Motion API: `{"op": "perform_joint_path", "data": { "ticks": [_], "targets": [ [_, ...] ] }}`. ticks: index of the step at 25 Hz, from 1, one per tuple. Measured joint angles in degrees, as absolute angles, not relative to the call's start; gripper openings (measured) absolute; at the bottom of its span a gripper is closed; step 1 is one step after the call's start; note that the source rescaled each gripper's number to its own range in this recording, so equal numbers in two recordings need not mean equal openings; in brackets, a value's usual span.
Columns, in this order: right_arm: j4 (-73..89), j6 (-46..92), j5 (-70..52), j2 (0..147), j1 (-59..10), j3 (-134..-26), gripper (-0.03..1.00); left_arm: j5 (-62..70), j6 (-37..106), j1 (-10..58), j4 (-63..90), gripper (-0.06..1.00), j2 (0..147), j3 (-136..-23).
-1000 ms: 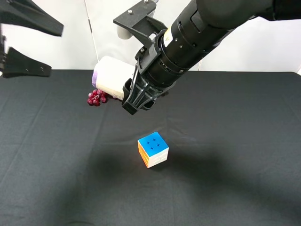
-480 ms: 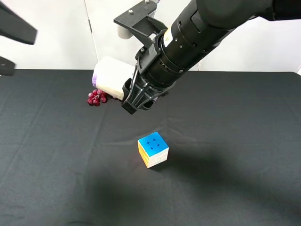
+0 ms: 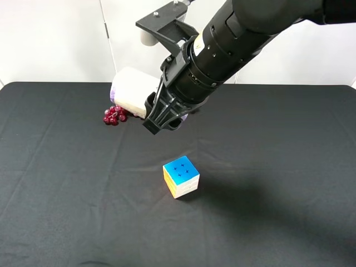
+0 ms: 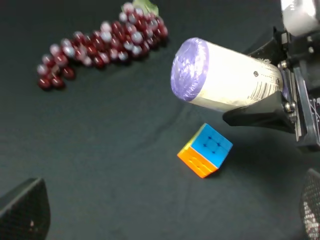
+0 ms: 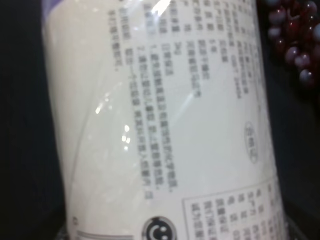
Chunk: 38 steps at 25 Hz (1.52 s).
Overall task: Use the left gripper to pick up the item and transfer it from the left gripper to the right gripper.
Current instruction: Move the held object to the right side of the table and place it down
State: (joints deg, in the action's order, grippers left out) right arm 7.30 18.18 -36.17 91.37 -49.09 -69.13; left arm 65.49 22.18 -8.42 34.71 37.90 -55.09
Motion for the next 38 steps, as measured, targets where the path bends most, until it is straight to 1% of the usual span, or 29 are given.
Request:
{"op": "perform_joint_path", "data": {
  "ticks": [7, 13, 23, 29, 33, 38],
  "targets": [
    [7.37, 18.09, -36.63, 91.37, -49.09, -69.13, 0.03, 65.57, 16.09, -8.42, 25.04, 1.00, 27.19, -55.09],
    [7.48, 17.80, -36.64, 91.37, -49.09, -69.13, 0.03, 66.71, 12.91, -8.42, 15.88, 1.00, 20.77, -54.67],
    [7.58, 17.75, -36.63, 91.37, -49.09, -69.13, 0.03, 66.69, 12.65, -8.42, 14.24, 1.00, 10.58, -41.46],
    [7.94, 17.70, -36.57, 91.37, -49.09, -69.13, 0.03, 66.69, 12.28, -8.42, 12.91, 1.00, 8.34, -34.56],
    [7.94, 17.51, -36.53, 91.37, -49.09, -69.13, 0.03, 66.69, 6.69, -8.42, 7.37, 1.00, 8.21, -30.92],
    [7.94, 17.09, -36.41, 91.37, -49.09, -69.13, 0.03, 65.75, 1.20, -8.37, 0.00, 1.00, 8.21, -30.73]
  ]
}}
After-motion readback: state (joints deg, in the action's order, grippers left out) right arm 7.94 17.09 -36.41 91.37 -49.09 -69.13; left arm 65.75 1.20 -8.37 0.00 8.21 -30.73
